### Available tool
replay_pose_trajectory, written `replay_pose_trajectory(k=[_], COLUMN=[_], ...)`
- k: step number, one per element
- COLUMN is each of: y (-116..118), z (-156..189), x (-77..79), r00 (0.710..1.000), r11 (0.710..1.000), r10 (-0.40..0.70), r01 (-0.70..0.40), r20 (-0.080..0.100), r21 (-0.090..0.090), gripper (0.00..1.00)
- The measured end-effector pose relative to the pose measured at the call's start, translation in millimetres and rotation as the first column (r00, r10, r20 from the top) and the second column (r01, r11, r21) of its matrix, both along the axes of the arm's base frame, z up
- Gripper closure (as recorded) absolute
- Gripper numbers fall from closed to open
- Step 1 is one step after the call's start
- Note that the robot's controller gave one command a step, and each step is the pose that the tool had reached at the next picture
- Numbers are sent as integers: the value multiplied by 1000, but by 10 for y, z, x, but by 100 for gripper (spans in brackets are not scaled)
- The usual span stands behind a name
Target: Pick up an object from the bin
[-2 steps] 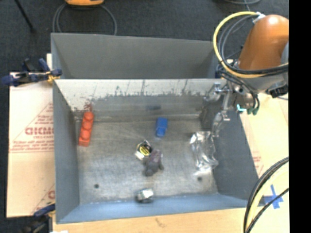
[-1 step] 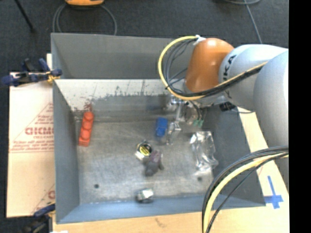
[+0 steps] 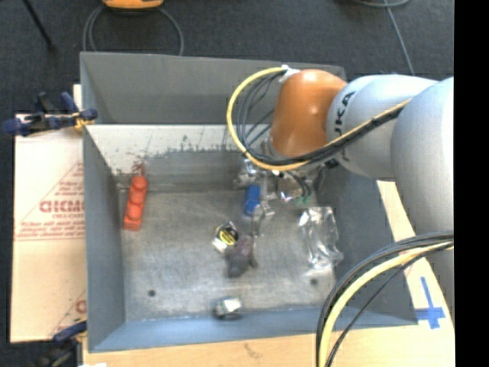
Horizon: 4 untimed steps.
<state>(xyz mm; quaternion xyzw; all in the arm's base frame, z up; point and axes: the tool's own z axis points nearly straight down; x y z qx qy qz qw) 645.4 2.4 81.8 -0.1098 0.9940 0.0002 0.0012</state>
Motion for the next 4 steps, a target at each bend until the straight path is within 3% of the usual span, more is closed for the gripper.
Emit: replay_pose_trajectory(k=[1,2,3,4], y=[-515,-339,-344,67], z=[207,-62,-32,2240], x=[-233,100,117,-88], r00=[992,999,999,999], r11=[992,999,999,999], r10=[-129,-48,-48,-32], r01=[129,48,48,32], r20=[-1,4,10,13], r21=[-1,-1,-2,-1], gripper=[0,0,100,100])
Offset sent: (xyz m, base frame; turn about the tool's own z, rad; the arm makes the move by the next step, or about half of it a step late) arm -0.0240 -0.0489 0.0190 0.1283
